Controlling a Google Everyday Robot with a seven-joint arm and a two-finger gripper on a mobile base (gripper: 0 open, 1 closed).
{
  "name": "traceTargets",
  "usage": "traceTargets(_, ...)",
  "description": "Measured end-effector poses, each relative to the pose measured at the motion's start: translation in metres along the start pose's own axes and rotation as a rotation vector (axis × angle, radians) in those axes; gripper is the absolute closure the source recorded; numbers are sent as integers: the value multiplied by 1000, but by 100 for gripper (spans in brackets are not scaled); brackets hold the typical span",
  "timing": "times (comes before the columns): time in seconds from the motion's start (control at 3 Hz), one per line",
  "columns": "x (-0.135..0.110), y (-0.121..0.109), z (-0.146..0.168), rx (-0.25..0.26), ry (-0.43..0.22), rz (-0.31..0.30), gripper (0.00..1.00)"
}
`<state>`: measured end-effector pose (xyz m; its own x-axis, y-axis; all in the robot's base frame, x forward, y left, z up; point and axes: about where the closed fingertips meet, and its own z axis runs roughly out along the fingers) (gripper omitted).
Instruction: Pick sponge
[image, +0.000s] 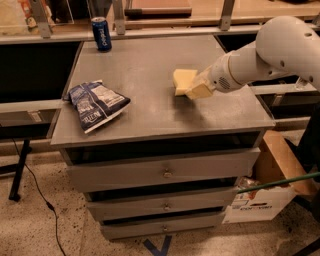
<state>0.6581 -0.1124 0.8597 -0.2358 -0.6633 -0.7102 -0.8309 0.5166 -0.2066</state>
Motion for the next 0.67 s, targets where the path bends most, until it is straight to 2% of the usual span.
traceTargets(0.33,-26,-15,-43,51,-66,-45,100)
traceTargets(0.67,-29,-18,-47,58,-73,-52,100)
